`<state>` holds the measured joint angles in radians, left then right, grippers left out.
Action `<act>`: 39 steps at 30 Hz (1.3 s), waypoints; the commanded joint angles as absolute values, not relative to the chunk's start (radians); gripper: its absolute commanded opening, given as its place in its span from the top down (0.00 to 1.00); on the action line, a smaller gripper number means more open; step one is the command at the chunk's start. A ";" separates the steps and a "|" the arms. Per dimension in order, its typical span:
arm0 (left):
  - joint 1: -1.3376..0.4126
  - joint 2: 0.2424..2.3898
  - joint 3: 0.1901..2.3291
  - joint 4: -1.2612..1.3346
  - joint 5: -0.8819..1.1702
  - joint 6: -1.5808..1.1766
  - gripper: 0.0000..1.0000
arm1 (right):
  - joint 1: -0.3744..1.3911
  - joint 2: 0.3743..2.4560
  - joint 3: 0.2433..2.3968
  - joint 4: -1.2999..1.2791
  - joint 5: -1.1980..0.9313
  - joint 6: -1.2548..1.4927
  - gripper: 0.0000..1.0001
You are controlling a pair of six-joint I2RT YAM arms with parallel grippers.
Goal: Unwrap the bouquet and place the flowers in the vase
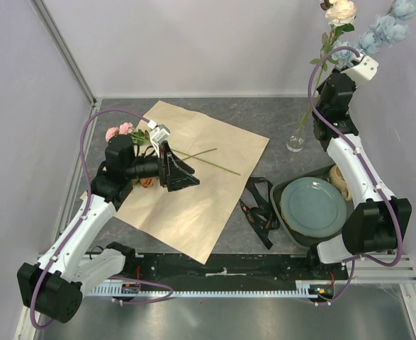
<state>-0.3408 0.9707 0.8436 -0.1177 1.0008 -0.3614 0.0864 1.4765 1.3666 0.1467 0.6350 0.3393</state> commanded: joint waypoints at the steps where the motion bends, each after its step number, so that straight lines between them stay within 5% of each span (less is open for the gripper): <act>1: -0.342 0.963 0.838 -0.087 1.019 -0.342 0.24 | 0.110 1.491 1.338 0.239 0.686 0.318 1.00; 21: -0.341 0.965 0.836 -0.087 1.016 -0.342 0.24 | 0.155 1.554 1.261 0.305 0.775 0.278 1.00; 39: -0.342 0.960 0.834 -0.087 1.015 -0.342 0.23 | 0.156 1.588 1.197 0.356 0.815 0.290 0.89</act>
<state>-0.3408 0.9707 0.8345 -0.1177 1.0004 -0.3614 0.1486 1.5753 1.2114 0.3080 0.7876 0.2840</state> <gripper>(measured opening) 0.764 0.088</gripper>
